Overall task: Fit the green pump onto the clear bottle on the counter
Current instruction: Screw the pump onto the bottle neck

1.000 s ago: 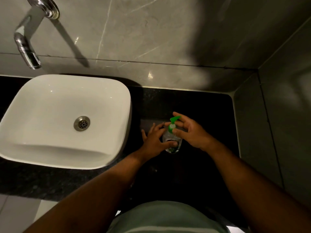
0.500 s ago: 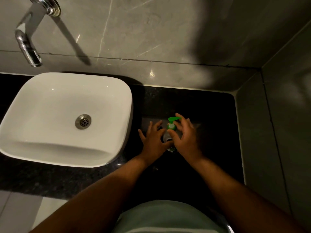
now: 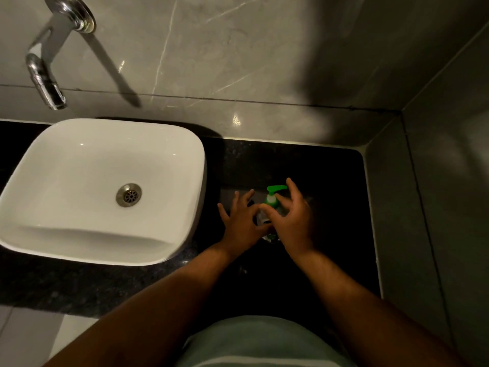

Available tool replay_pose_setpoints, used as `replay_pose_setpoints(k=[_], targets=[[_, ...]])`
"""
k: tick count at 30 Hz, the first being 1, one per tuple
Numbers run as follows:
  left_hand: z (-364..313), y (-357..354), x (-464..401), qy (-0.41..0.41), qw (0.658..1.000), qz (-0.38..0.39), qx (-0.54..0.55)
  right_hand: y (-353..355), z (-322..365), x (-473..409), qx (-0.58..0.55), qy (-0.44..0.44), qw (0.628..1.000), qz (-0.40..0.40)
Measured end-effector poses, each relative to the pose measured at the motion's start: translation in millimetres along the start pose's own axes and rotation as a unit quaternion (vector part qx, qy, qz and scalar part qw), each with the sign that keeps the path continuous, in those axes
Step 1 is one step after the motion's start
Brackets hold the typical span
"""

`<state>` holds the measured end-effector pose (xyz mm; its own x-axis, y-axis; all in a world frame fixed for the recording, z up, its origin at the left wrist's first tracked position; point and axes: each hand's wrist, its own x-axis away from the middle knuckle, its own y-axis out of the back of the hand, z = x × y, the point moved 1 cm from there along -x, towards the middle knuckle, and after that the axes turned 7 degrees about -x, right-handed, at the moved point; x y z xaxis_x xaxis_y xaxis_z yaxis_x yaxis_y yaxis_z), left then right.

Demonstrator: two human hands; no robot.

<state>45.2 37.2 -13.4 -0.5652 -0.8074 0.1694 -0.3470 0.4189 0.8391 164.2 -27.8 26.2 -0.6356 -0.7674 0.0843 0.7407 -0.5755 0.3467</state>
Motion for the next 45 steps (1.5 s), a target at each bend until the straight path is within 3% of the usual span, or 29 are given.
replay_pose_setpoints(k=[5, 11, 16, 21, 24, 28, 32, 40, 45], targets=[[0.0, 1.4, 5.4, -0.033, 0.998, -0.033, 0.035, 23.7, 13.3, 5.4, 0.013, 0.016, 0.998, 0.067], [-3.6, -6.6, 22.0, -0.04, 0.994, -0.097, -0.022, 69.1, 37.7, 20.1, 0.057, 0.042, 0.988, 0.134], [-8.3, -16.2, 28.9, -0.014, 0.993, -0.117, 0.02, 78.9, 60.6, 21.4, 0.218, 0.107, 0.956, 0.166], [-6.6, -13.9, 26.4, -0.026, 0.995, -0.101, -0.001, 75.5, 85.3, 20.2, 0.343, 0.083, 0.919, 0.174], [-6.3, -10.0, 25.3, -0.031, 0.996, -0.087, -0.013, 68.9, 96.4, 23.0, 0.37, 0.003, 0.914, 0.168], [-4.7, -8.0, 22.4, -0.031, 0.998, -0.053, -0.016, 60.0, 91.9, 30.8, 0.233, -0.141, 0.947, 0.171], [-3.4, -5.5, 16.5, -0.032, 0.999, -0.01, -0.025, 58.9, 92.2, 41.0, 0.084, -0.206, 0.965, 0.141], [-0.6, -4.3, 13.2, -0.039, 0.998, 0.015, -0.04, 51.8, 94.8, 47.5, 0.02, -0.281, 0.952, 0.119], [-0.3, -6.1, 13.9, -0.036, 0.999, 0.006, -0.025, 50.0, 91.0, 45.5, 0.013, -0.283, 0.952, 0.12]])
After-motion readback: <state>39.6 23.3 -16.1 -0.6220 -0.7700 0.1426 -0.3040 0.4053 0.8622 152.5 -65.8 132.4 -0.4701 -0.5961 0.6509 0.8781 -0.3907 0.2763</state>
